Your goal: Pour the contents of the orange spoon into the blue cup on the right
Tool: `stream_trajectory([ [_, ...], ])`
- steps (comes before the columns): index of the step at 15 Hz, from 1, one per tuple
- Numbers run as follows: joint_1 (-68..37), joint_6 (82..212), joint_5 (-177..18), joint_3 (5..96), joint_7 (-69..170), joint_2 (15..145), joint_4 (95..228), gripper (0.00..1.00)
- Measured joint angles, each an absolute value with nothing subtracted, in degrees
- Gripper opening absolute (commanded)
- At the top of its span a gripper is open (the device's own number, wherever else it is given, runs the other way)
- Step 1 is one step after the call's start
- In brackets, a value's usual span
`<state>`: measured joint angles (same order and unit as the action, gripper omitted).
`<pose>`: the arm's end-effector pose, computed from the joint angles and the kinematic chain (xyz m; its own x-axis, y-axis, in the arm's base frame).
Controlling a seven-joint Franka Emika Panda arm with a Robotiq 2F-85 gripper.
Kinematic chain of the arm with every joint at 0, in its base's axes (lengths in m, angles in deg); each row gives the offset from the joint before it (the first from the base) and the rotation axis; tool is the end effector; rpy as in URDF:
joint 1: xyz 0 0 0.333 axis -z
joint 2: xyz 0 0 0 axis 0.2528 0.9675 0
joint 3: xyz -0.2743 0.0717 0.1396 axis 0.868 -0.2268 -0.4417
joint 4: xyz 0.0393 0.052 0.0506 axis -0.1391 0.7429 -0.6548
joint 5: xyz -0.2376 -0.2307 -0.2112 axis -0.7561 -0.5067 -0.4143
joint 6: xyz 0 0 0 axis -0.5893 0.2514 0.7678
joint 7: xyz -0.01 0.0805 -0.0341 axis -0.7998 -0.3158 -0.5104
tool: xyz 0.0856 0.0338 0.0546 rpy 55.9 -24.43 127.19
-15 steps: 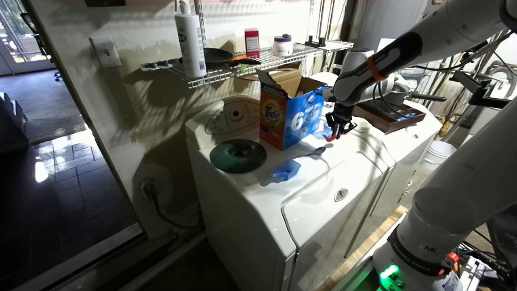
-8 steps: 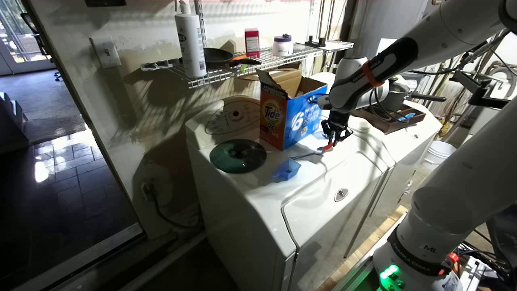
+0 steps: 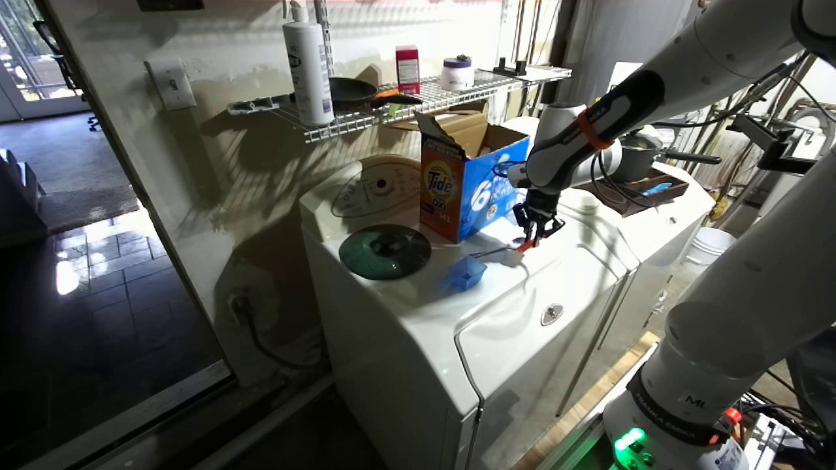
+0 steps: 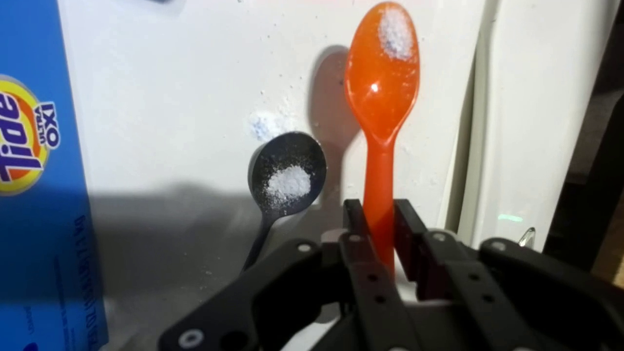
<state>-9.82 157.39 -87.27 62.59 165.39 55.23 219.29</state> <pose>0.4047 -0.1469 0.3029 -0.1403 0.9863 -0.0867 0.9897 0.1423 0.0180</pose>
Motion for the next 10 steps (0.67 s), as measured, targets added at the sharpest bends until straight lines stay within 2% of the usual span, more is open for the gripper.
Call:
stream_trajectory([
  [10,-9.81,160.52,-83.87,61.58,167.70,57.86,220.31,0.05],
])
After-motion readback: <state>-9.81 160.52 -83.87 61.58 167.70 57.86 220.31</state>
